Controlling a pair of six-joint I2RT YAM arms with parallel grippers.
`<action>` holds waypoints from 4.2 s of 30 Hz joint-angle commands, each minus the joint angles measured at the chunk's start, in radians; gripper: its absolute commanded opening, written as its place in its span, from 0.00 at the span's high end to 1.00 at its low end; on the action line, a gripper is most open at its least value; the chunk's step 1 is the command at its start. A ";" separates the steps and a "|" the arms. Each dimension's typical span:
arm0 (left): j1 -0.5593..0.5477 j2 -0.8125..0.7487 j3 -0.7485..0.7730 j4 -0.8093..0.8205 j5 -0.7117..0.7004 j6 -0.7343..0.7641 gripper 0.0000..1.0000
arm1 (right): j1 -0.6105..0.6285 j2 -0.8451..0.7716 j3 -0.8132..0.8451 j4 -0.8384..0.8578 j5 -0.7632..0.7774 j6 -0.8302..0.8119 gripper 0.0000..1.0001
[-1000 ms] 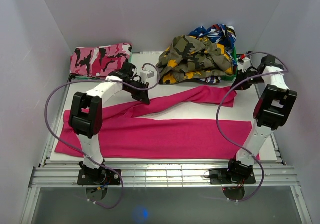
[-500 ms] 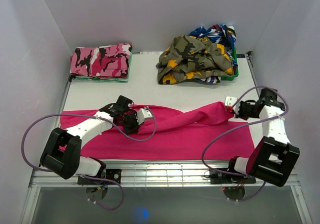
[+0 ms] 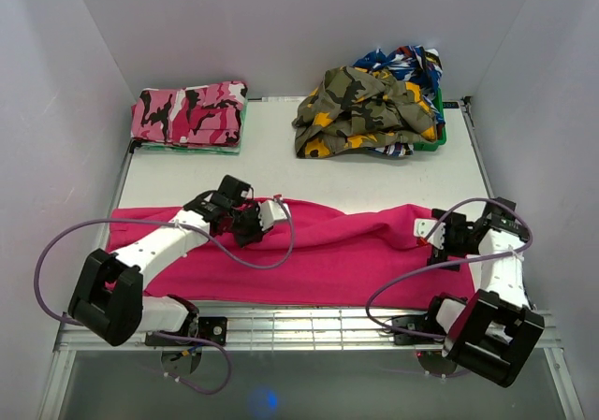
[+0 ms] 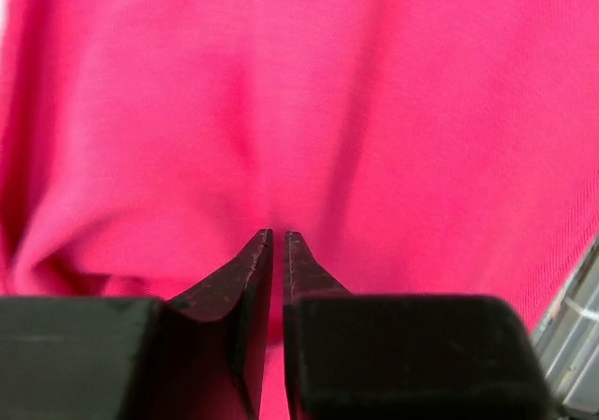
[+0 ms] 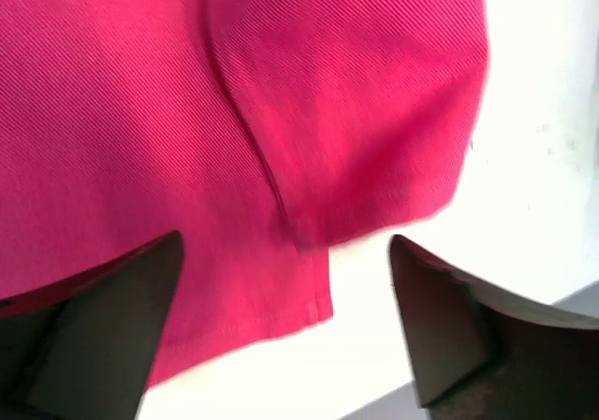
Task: Fold and stack the trousers
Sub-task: Flatten the trousers out
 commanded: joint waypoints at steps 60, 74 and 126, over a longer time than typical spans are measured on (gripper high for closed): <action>-0.001 -0.049 0.165 -0.154 -0.094 -0.397 0.31 | 0.297 1.030 1.022 -0.413 -0.039 0.613 0.82; 0.221 0.063 0.216 -0.128 0.007 -0.477 0.31 | 0.301 0.231 0.339 0.269 -0.050 0.402 0.92; 0.244 0.106 0.153 -0.094 0.070 -0.479 0.32 | 0.049 0.702 0.541 -0.277 -0.152 0.925 0.67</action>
